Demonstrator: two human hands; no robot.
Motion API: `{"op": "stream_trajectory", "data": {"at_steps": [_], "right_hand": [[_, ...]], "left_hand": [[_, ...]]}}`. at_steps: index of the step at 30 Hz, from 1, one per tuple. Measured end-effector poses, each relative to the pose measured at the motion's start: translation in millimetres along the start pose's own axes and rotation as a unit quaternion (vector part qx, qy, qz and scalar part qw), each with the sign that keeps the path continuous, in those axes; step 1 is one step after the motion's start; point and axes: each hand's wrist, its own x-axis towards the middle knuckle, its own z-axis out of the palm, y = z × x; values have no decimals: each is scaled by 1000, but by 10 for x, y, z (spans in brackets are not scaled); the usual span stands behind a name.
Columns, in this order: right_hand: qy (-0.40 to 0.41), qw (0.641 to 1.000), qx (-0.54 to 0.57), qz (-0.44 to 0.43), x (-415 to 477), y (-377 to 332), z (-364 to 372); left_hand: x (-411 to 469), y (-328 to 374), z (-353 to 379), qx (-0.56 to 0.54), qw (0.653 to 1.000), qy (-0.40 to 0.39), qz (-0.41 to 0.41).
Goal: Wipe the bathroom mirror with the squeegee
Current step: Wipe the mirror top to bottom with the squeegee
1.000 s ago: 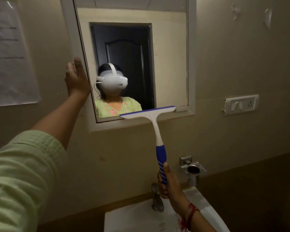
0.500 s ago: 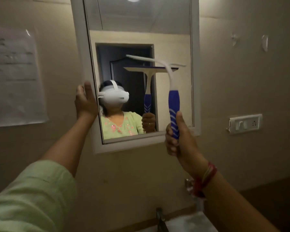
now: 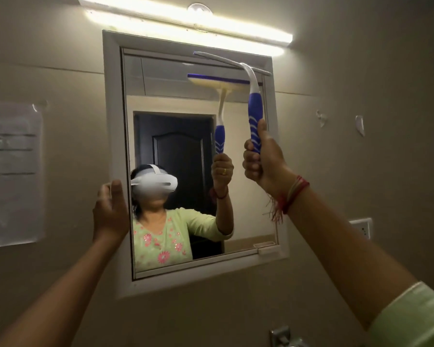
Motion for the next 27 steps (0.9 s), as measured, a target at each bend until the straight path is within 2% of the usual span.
{"op": "stream_trajectory", "data": {"at_steps": [13, 27], "right_hand": [[-39, 998, 5, 39, 202, -24, -67], [-19, 999, -44, 25, 270, 116, -261]], "left_hand": [[-3, 13, 11, -24, 999, -6, -28], [0, 24, 10, -37, 998, -8, -45]]}}
